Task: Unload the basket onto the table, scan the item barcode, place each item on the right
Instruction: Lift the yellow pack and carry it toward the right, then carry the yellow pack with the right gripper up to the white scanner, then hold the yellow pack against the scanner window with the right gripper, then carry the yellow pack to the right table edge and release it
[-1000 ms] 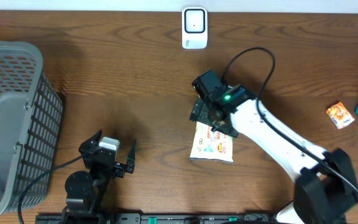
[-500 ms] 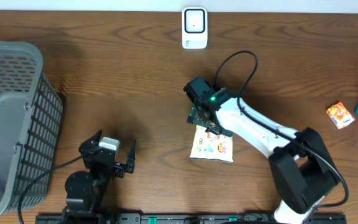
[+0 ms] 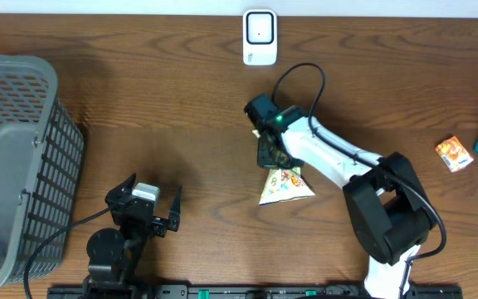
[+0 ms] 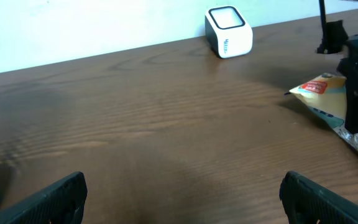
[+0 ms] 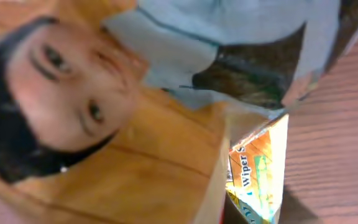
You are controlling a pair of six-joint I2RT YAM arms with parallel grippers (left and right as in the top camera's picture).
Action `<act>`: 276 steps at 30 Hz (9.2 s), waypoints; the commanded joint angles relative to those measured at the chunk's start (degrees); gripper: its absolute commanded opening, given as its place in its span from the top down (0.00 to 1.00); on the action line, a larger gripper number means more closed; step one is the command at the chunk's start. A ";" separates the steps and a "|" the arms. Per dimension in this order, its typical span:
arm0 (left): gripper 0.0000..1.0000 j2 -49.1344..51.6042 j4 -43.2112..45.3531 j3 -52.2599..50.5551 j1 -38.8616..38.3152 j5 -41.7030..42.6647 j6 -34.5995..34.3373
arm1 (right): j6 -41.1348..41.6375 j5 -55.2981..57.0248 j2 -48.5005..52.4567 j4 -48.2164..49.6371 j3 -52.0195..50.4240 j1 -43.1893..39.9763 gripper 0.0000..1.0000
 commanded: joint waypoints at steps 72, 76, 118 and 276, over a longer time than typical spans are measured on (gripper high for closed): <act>0.02 -0.15 -1.22 -0.92 -0.11 0.72 -0.11 | -18.10 -46.80 -5.29 -43.39 6.25 -39.19 0.99; 0.02 -0.15 -1.22 -0.92 -0.11 0.72 -0.11 | -4.83 -34.99 -14.14 -41.46 7.87 -39.01 0.99; 0.02 -0.15 -1.22 -0.92 -0.11 0.72 -0.11 | 78.71 -4.85 -1.27 14.71 6.97 -11.93 0.99; 0.02 -0.15 -1.22 -0.92 -0.11 0.72 -0.11 | -17.62 -12.81 -32.04 -47.12 79.97 -43.54 0.01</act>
